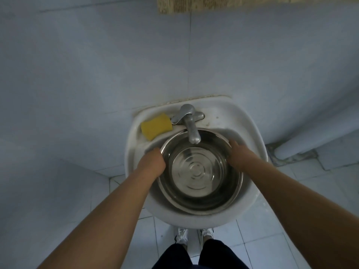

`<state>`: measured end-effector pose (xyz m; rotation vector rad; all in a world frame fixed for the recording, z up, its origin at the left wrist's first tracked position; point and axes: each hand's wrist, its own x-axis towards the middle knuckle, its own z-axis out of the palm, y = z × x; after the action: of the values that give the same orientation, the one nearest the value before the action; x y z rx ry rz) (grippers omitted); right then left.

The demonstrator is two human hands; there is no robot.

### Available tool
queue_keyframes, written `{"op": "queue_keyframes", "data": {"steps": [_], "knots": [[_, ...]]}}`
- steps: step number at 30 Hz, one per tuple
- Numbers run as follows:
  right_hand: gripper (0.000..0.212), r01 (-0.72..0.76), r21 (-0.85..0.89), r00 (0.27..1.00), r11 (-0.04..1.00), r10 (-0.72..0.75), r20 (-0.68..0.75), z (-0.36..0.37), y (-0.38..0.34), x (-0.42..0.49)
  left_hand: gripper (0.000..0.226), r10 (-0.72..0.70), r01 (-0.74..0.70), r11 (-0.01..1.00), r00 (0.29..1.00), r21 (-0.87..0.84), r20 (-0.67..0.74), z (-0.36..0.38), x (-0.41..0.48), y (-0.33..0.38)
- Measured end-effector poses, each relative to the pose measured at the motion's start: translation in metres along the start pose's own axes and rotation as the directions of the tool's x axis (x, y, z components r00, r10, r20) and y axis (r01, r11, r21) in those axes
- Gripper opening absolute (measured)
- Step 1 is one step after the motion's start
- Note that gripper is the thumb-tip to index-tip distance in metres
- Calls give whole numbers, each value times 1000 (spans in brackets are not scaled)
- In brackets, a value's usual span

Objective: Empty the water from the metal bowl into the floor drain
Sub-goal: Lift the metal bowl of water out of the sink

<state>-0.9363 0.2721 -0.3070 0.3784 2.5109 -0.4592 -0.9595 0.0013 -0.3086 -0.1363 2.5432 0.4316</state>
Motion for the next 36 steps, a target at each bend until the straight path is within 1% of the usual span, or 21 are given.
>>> {"op": "queue_keyframes", "data": {"steps": [4,7,10,13,16,20,23,26,31,36], "knots": [[55,-7,-38,1000,999,8,12,-1,3,11,25,-80,82,993,996,-80,30,4,2,0],[50,-17,-21,999,1000,18,29,-1,4,14,23,-116,121,981,992,-149,42,6,1,2],[48,-23,3,998,1000,22,61,-3,2,14,25,-144,150,973,989,-178,44,7,-2,2],[50,-22,-2,997,1000,22,78,-6,1,13,24,-137,142,974,990,-179,35,6,-6,2],[54,-39,-24,995,999,41,92,-9,2,7,22,-134,143,973,989,-180,60,5,-15,4],[50,-44,-38,996,998,47,75,-13,4,-2,22,-111,117,979,993,-164,45,0,-24,7],[45,-46,-36,995,998,49,83,-14,5,-9,24,-118,124,980,992,-154,45,-1,-28,6],[47,-44,-41,996,998,47,79,-16,7,-17,23,-115,116,982,993,-151,16,-3,-31,4],[46,-46,-48,996,998,49,79,-20,6,-27,29,-70,69,992,998,-105,-6,-5,-37,3],[42,-42,-56,995,998,47,88,-24,7,-37,30,-56,59,995,998,-82,27,-8,-44,4]]}}
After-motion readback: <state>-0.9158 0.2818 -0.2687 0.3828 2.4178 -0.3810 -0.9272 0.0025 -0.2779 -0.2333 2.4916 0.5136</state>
